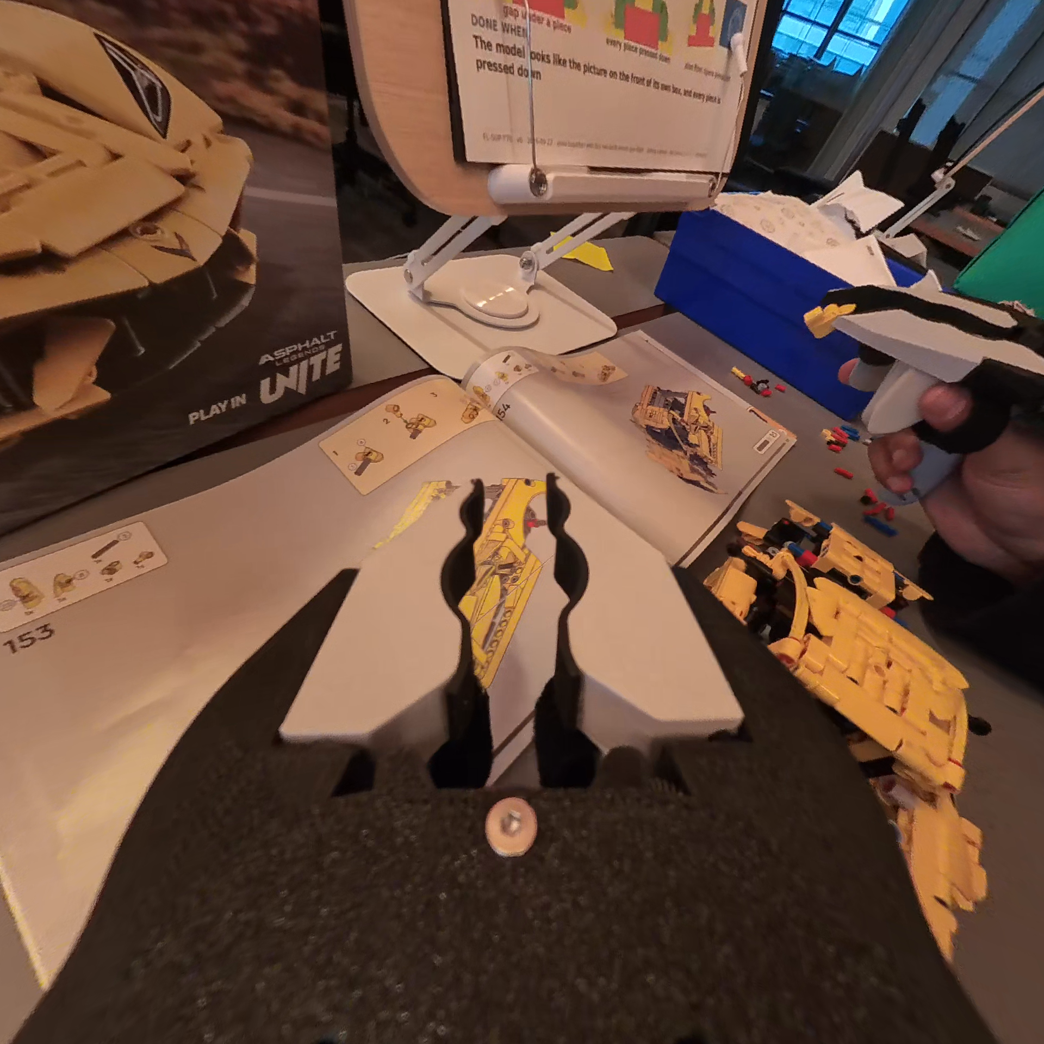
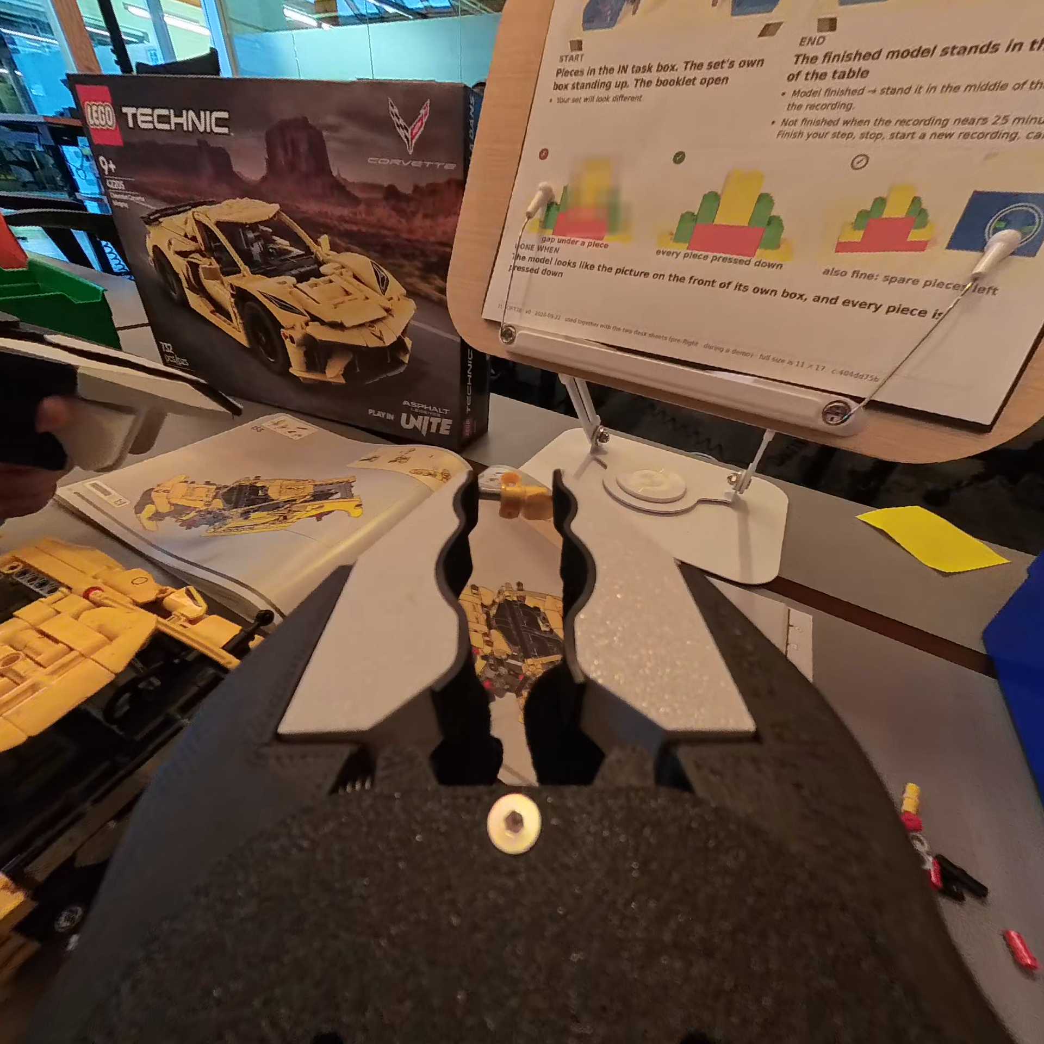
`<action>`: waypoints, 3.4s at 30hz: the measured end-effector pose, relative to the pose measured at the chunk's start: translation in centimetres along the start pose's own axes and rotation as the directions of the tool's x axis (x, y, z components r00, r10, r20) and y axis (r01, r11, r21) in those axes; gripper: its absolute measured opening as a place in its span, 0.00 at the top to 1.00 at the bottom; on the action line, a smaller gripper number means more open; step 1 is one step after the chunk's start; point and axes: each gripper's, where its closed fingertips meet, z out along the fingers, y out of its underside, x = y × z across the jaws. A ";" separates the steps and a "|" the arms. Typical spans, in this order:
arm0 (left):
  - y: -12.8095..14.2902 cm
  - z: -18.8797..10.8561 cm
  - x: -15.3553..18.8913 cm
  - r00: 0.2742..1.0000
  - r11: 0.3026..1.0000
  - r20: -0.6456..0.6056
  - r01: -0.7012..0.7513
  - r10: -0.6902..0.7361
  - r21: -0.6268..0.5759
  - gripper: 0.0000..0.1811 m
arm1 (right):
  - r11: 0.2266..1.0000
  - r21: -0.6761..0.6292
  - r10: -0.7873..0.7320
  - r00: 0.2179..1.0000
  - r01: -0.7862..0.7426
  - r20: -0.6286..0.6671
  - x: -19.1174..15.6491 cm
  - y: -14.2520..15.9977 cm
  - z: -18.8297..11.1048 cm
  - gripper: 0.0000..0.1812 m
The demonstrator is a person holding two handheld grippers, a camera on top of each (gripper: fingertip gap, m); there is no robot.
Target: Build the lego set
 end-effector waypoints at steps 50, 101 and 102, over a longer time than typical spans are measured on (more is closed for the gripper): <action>17.4 -5.9 22.1 0.864 0.785 -0.386 -0.473 0.325 -0.399 0.94 | 0.807 -0.433 -0.116 0.828 0.400 0.549 -17.7 12.4 -15.9 0.84; 7.7 -10.9 25.3 0.771 0.994 -0.629 -0.064 0.104 0.086 0.96 | 0.947 -0.276 0.321 0.449 -0.163 0.834 -22.9 1.1 -16.0 0.97; 7.7 -11.0 25.4 0.768 0.994 -0.632 -0.059 0.103 0.090 0.96 | 0.950 -0.268 0.313 0.459 -0.162 0.832 -22.8 1.1 -15.9 0.99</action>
